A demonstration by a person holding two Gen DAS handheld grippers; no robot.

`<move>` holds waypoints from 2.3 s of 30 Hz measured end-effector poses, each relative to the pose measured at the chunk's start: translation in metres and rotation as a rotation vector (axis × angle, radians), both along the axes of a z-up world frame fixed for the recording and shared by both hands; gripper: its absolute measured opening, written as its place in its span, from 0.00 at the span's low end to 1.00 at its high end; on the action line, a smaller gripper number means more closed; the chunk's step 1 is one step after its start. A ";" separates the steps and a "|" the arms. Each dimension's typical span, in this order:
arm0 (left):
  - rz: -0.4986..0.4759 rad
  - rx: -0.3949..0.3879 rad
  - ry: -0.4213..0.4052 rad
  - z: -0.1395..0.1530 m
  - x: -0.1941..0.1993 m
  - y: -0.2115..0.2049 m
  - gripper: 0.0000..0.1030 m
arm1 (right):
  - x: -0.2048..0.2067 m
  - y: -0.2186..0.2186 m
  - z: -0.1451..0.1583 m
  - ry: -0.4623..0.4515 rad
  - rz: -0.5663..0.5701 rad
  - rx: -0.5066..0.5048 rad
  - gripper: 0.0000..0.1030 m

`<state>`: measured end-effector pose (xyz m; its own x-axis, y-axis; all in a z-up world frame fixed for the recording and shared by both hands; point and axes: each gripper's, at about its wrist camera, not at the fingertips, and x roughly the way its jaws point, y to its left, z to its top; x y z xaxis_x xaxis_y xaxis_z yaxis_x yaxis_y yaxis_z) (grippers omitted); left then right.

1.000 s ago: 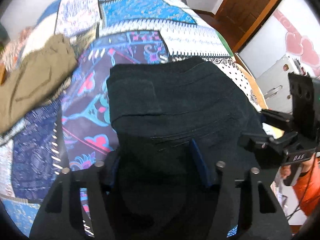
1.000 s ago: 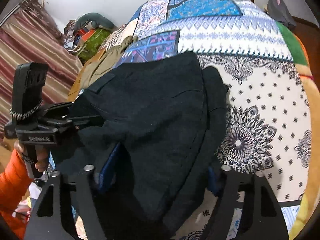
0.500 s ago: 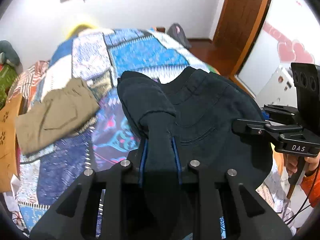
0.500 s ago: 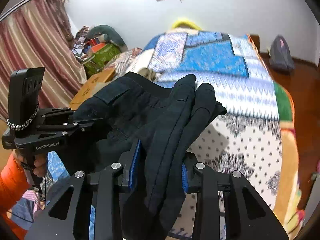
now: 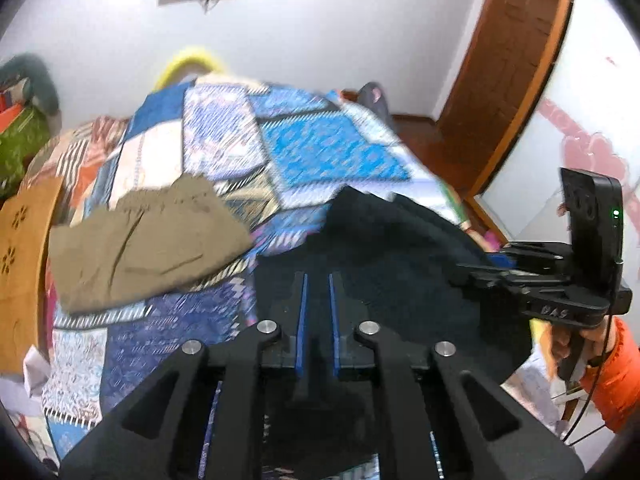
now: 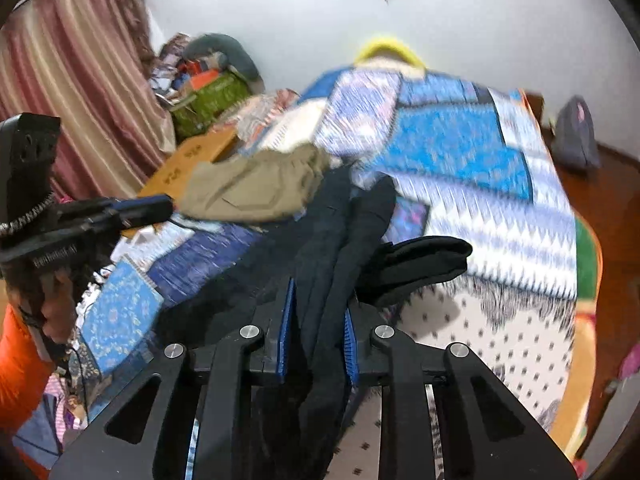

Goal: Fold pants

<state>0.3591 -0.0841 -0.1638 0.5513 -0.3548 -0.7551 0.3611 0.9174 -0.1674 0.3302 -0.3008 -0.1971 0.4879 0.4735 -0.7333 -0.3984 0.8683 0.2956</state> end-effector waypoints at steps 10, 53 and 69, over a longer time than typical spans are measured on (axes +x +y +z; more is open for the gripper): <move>-0.019 0.019 0.194 -0.078 0.003 0.014 0.60 | -0.014 -0.040 -0.036 0.105 -0.092 -0.053 0.63; -0.080 0.009 -0.046 0.014 0.018 -0.040 0.20 | 0.006 -0.014 0.026 -0.060 -0.036 0.066 0.25; 0.094 0.078 -0.178 0.039 0.092 0.115 0.20 | 0.112 0.133 0.056 -0.206 0.130 0.069 0.25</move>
